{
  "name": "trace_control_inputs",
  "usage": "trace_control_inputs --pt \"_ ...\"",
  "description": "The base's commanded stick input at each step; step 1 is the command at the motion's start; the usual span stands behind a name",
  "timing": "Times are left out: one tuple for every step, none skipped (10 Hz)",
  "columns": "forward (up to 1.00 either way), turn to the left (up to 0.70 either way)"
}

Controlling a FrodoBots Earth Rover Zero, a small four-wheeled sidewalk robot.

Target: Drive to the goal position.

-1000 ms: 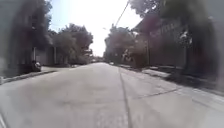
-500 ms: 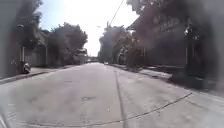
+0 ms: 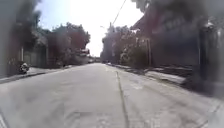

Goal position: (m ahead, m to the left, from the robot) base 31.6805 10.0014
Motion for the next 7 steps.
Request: trace_control_inputs --pt "1.0 -0.37" --pt "1.0 -0.37" --pt "1.0 -0.37" --pt "1.0 -0.17" --pt "1.0 0.03" --pt "1.0 0.03" --pt "1.0 0.03"
